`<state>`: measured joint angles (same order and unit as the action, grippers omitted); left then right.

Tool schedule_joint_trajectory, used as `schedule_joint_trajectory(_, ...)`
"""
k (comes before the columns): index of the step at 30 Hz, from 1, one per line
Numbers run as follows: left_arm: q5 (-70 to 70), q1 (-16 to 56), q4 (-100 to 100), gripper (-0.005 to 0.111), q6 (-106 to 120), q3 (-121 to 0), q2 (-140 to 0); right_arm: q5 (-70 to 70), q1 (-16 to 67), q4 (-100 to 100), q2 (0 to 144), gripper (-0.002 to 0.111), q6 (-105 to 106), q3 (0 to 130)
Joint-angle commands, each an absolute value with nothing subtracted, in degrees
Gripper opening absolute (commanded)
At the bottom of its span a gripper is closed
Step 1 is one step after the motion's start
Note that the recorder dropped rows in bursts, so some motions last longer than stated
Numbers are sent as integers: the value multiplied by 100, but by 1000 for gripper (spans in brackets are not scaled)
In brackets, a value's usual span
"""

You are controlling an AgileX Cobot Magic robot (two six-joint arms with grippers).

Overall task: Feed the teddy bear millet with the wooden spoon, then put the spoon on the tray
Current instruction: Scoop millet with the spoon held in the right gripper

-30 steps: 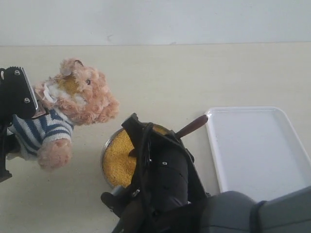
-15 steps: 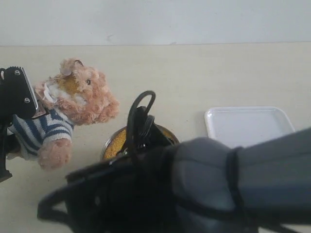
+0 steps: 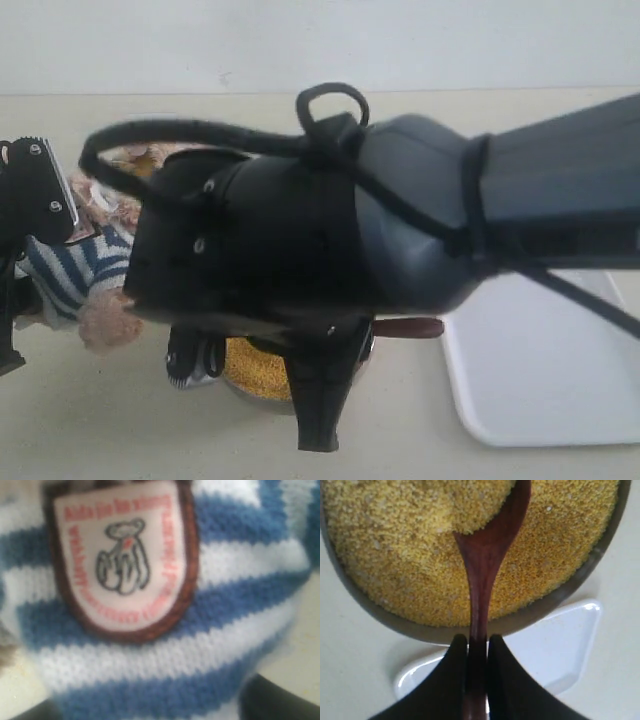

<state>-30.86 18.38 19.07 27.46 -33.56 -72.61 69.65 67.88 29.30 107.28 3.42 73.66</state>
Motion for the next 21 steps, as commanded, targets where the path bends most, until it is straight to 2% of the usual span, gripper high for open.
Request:
schedule_joint_trajectory(1,-2981,1861,1838,4,2653,-3336,-7246,6996,6338,2060,10677,0,404,7535)
schedule_joint_trajectory(21,-2956,1861,1736,4,2653,-3336,-7246,6996,4811,-369,9784,0,848,7547)
